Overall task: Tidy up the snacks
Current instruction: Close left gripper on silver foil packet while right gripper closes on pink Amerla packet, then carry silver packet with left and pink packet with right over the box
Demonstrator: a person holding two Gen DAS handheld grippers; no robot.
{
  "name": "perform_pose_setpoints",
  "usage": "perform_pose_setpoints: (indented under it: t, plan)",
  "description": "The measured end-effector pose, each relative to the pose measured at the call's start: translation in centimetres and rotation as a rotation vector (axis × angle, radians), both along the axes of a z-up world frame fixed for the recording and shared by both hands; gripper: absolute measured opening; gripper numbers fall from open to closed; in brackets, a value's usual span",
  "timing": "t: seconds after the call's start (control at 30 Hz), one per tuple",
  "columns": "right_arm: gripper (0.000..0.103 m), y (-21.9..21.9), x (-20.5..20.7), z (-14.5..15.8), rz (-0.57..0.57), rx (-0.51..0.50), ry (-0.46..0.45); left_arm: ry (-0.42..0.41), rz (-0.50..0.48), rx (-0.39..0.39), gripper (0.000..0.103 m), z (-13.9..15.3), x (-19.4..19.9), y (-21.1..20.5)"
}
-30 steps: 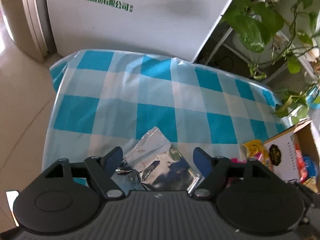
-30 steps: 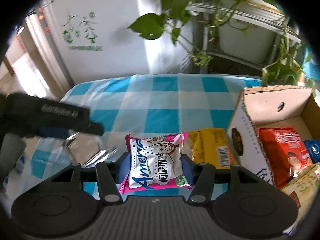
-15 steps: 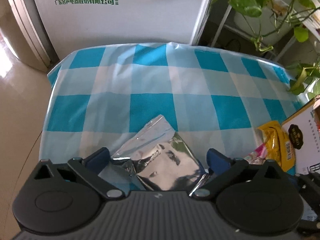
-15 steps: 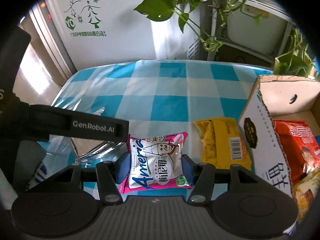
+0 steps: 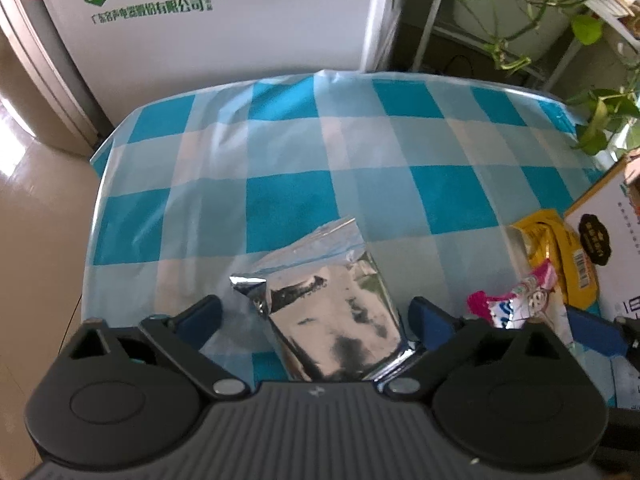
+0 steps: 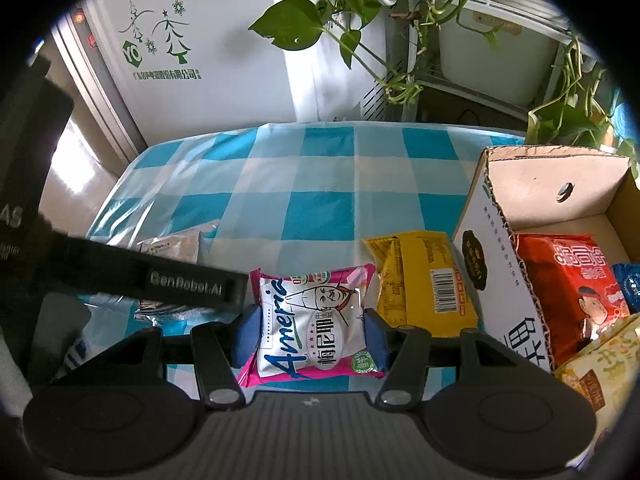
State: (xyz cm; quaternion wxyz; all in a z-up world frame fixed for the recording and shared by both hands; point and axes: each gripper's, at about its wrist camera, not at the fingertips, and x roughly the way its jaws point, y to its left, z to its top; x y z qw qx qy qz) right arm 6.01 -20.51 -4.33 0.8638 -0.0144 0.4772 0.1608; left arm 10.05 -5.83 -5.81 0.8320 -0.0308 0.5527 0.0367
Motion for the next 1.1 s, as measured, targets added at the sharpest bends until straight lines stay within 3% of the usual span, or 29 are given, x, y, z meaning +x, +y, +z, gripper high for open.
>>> perform_pose_setpoints:
  t: [0.13, 0.17, 0.37, 1.1]
  plan:
    - [0.062, -0.1, 0.0, 0.3, -0.002, 0.003, -0.009, -0.038, -0.012, -0.046, 0.066, 0.8, -0.2, 0.3]
    - [0.062, -0.2, -0.1, 0.4, -0.005, 0.005, -0.012, -0.04, -0.012, -0.06, 0.064, 1.0, -0.2, 0.3]
    - [0.062, -0.4, -0.1, 0.9, -0.016, 0.014, -0.022, -0.056, -0.011, -0.106, 0.063, 1.4, -0.4, 0.4]
    - [0.062, -3.4, -0.4, 5.6, -0.104, 0.063, -0.157, -0.26, -0.082, -0.054, 0.063, 5.5, -1.5, -1.2]
